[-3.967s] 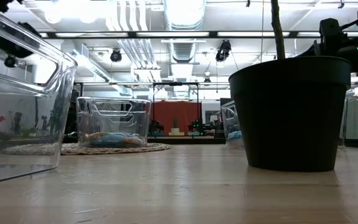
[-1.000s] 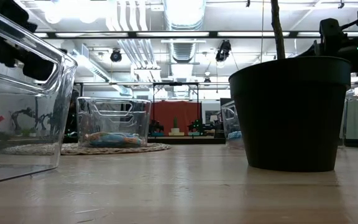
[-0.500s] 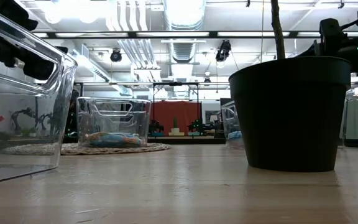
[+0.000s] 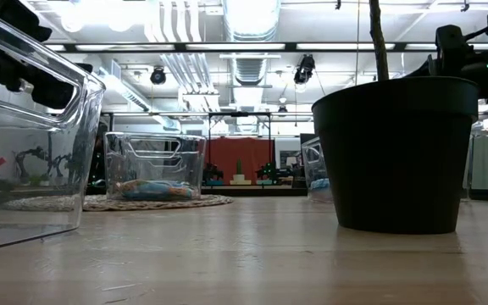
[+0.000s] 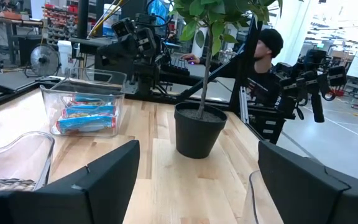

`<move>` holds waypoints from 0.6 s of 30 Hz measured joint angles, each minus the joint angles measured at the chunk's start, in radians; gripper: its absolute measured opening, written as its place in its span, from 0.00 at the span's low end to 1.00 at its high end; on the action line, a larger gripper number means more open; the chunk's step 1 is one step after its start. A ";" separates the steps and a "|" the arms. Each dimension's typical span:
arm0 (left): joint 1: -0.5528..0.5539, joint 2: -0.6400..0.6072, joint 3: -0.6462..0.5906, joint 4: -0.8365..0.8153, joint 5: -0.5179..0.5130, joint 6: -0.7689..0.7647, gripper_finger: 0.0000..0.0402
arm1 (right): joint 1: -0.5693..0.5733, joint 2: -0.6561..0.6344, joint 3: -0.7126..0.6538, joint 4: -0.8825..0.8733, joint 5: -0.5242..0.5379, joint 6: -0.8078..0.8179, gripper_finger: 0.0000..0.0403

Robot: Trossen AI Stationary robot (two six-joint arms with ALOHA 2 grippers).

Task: Pick and place Granola Bars by type
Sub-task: Return to Home Position

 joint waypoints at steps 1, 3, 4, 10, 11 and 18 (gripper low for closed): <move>0.000 0.000 0.000 0.000 0.000 0.000 0.76 | 0.000 0.000 0.000 0.000 0.000 0.000 0.32; 0.000 0.000 0.000 0.000 0.000 0.000 0.76 | 0.000 0.000 0.000 0.000 0.000 0.000 0.32; 0.000 0.000 0.000 0.000 0.000 0.000 0.76 | 0.000 0.000 0.000 0.000 0.000 0.000 0.33; 0.000 0.000 0.000 0.000 0.000 0.000 0.76 | 0.000 0.000 0.000 0.000 0.000 0.000 0.33; 0.000 0.000 0.000 0.000 0.000 0.000 0.76 | 0.000 0.000 0.000 0.000 0.000 0.000 0.33; 0.000 0.000 0.000 0.000 0.000 0.000 0.76 | 0.000 0.000 0.000 0.000 0.000 0.000 0.31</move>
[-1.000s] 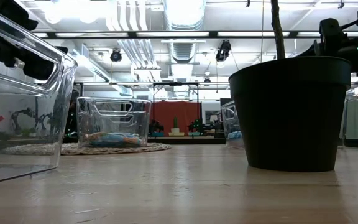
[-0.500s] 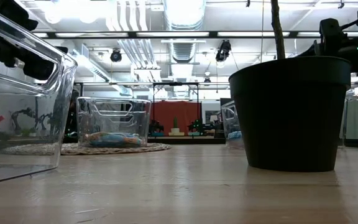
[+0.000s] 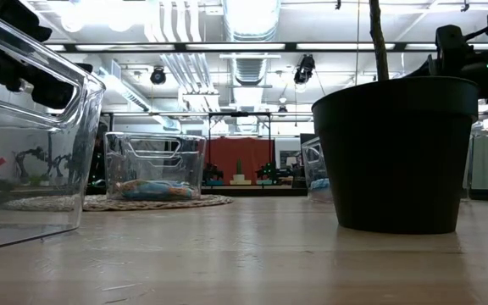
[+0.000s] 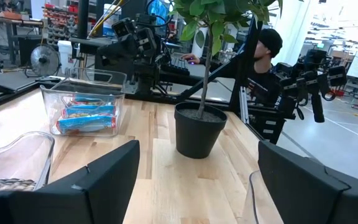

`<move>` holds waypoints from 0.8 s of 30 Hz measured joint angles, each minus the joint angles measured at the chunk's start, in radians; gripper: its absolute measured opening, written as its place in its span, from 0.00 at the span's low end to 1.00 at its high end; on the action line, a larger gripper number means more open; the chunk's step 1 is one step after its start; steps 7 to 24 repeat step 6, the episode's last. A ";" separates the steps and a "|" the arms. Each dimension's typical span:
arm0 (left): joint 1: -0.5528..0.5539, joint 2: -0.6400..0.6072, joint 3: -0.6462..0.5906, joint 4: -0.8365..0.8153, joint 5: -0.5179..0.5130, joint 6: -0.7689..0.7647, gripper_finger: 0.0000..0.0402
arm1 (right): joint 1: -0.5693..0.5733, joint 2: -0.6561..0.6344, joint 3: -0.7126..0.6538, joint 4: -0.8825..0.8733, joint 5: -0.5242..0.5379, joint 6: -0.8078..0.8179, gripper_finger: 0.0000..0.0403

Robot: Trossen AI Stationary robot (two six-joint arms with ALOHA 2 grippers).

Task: Pick and place Granola Bars by type
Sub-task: Return to Home Position

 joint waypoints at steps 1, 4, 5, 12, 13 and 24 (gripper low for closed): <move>0.000 0.000 0.000 0.000 0.000 0.000 0.76 | 0.000 0.000 0.000 0.000 0.000 0.000 0.30; 0.000 0.000 0.000 0.000 0.000 0.000 0.76 | 0.000 0.000 0.000 0.000 0.000 0.000 0.31; 0.000 0.000 0.000 0.000 0.000 0.000 0.76 | 0.000 0.000 0.000 0.000 0.000 0.000 0.31; 0.000 0.000 0.000 0.000 0.000 0.000 0.76 | 0.000 0.000 0.000 0.000 0.000 0.000 0.32; 0.000 0.000 0.000 0.000 0.000 0.000 0.76 | 0.000 0.000 0.000 0.000 0.000 0.000 0.32; 0.000 0.000 0.000 0.000 0.000 0.000 0.76 | 0.000 0.000 0.000 0.000 0.000 0.000 0.32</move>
